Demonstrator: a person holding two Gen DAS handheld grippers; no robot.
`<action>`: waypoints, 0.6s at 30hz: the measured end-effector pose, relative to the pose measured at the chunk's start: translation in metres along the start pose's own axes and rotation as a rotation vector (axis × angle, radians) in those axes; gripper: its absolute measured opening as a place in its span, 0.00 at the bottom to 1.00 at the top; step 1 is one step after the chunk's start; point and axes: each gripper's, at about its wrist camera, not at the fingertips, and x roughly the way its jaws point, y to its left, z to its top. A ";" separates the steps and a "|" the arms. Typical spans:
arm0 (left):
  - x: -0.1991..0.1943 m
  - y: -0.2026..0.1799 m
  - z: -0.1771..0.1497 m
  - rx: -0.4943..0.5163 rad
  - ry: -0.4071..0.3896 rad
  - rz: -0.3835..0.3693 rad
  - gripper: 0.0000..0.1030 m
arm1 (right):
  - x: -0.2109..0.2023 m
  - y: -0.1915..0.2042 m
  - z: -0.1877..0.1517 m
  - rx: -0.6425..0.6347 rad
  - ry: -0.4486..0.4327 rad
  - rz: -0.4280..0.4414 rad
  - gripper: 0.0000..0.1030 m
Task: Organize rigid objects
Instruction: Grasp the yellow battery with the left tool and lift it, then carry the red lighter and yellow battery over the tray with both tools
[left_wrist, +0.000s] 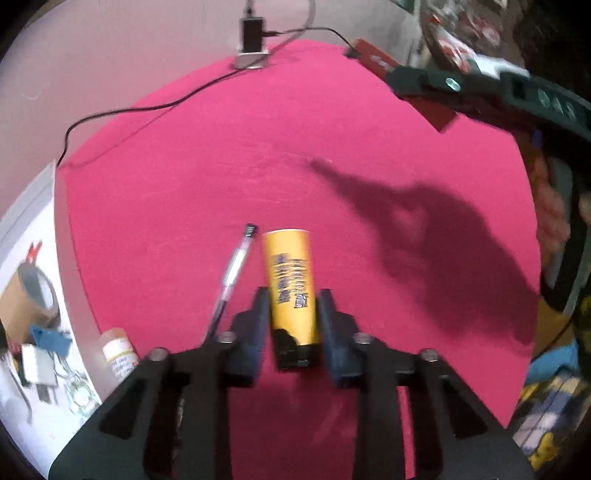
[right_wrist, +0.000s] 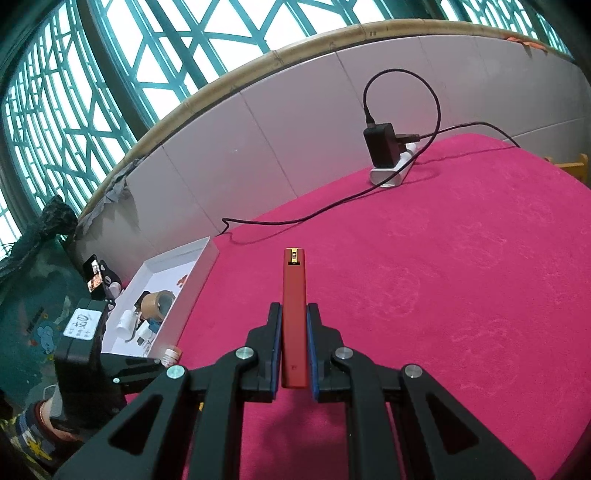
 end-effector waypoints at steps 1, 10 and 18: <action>0.000 0.001 -0.002 -0.012 -0.011 -0.002 0.23 | -0.001 0.003 0.001 -0.009 -0.003 0.002 0.10; -0.052 -0.005 -0.018 -0.043 -0.200 0.049 0.23 | -0.008 0.020 0.011 -0.040 -0.039 0.013 0.10; -0.125 0.048 -0.042 -0.225 -0.392 0.147 0.23 | 0.006 0.065 0.024 -0.136 -0.023 0.080 0.10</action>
